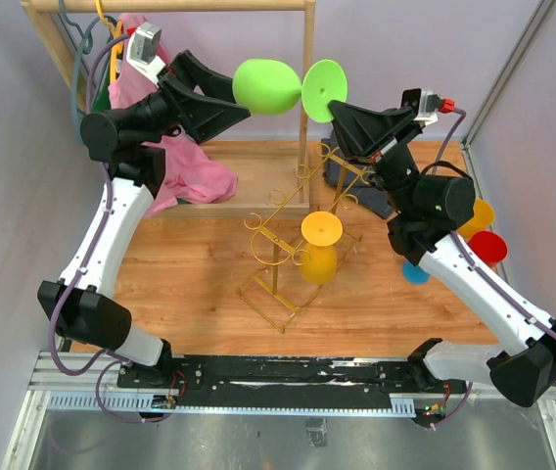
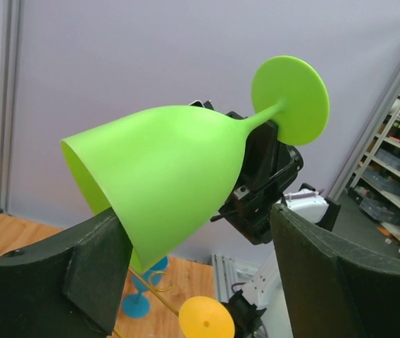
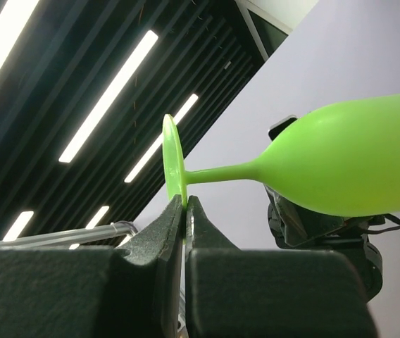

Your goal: Take the wine glass off the wine glass rack

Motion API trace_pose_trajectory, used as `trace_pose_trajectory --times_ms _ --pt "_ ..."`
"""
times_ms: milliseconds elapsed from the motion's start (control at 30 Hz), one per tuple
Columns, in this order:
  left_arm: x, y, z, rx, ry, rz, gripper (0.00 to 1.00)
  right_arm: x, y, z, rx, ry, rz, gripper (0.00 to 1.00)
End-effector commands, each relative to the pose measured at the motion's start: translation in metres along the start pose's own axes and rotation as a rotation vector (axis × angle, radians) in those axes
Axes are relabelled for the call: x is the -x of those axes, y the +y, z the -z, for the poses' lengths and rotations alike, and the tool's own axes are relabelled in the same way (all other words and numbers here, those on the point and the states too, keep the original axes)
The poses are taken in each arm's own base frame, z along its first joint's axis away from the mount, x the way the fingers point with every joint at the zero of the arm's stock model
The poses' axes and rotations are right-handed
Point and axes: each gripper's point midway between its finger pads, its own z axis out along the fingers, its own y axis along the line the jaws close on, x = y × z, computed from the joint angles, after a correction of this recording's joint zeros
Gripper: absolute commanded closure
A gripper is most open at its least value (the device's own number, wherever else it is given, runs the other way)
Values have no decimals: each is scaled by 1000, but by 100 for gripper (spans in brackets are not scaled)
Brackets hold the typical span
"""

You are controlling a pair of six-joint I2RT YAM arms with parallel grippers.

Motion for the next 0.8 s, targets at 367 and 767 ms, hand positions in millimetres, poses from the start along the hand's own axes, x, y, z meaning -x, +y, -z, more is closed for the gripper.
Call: trace_pose_trajectory --times_ms 367,767 --pt "24 -66 -3 -90 -49 -107 74 11 -39 8 81 -105 -163 99" --pt "22 -110 5 -123 -26 -154 100 3 -53 -2 197 -34 -240 99"
